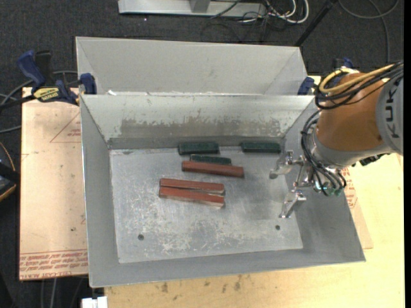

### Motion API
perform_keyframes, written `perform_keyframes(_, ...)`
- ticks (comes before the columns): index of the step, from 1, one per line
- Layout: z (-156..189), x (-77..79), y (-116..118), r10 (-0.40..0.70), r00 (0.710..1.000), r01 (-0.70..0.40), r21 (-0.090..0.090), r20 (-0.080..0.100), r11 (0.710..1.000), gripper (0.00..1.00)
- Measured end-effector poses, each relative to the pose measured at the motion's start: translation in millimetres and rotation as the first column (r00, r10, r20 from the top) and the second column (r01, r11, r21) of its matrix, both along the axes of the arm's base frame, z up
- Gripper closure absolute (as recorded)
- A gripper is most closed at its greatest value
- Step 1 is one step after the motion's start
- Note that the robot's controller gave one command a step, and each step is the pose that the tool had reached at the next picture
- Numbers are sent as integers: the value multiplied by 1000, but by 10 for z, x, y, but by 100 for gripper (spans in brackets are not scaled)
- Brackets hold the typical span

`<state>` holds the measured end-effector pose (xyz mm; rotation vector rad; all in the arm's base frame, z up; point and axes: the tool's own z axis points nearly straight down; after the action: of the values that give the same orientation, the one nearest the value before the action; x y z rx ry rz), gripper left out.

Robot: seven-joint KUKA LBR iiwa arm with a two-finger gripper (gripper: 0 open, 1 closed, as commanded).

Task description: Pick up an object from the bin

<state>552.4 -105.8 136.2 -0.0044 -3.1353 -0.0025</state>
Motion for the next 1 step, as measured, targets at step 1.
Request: perform_keyframes(1, 40, 20, 2, 2, 1000, -2, -1, 7, 1000, 0)
